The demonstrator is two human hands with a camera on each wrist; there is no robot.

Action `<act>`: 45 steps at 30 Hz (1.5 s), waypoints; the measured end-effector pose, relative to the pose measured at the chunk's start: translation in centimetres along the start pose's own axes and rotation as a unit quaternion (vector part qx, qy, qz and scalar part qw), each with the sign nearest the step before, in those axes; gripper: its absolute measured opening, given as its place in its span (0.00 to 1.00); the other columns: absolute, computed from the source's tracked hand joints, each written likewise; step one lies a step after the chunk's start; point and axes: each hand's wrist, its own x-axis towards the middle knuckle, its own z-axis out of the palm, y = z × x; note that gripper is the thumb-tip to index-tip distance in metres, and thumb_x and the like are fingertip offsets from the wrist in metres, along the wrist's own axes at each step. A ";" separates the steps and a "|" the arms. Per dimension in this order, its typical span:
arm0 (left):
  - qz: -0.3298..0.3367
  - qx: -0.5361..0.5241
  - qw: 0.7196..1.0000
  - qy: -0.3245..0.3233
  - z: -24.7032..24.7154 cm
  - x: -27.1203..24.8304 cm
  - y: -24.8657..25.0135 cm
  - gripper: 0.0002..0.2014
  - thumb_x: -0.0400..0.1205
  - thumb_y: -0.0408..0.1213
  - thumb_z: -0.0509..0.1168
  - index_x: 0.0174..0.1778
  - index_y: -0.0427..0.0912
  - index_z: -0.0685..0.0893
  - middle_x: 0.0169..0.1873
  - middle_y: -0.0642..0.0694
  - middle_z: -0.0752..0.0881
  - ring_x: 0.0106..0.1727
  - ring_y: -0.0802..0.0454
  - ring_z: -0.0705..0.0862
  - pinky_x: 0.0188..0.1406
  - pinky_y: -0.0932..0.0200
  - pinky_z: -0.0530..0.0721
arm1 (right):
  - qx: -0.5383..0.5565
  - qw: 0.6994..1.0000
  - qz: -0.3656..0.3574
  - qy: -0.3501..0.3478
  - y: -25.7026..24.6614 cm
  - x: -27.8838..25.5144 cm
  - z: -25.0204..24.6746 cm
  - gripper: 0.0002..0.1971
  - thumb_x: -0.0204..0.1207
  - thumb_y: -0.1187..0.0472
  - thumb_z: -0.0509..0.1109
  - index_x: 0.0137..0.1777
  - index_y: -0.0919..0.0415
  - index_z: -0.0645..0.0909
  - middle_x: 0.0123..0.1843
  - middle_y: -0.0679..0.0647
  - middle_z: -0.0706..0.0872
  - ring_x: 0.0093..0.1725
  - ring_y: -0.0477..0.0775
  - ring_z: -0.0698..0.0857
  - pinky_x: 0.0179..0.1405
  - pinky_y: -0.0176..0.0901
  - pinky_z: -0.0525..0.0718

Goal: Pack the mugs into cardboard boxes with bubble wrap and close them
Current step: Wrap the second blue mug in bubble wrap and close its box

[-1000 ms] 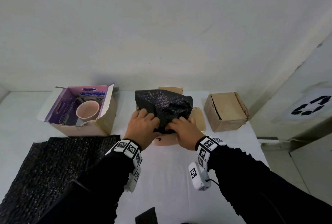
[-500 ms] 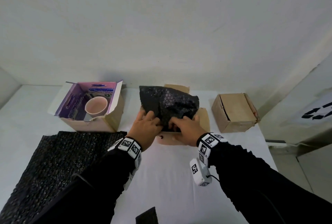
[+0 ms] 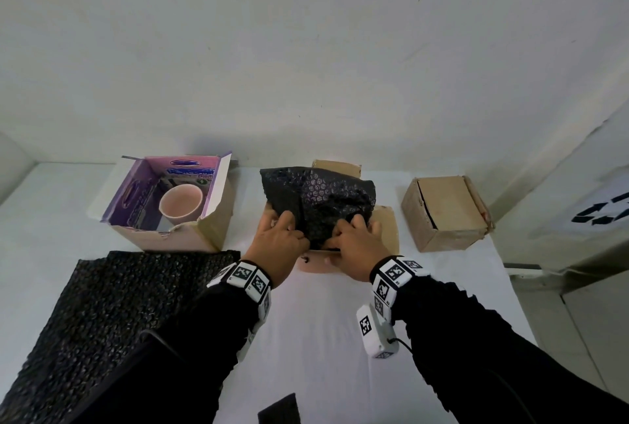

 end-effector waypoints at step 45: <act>-0.363 -0.610 0.662 0.241 -2.3 7.3 -4.8 0.28 0.77 0.27 0.68 0.71 0.50 0.69 0.42 0.54 0.89 0.41 0.64 0.87 0.52 0.63 0.81 | 0.627 0.729 0.141 0.234 5.4 5.0 -6.6 0.17 0.72 0.71 0.74 0.54 0.50 0.79 0.58 0.57 0.86 0.55 0.58 0.87 0.54 0.55 0.87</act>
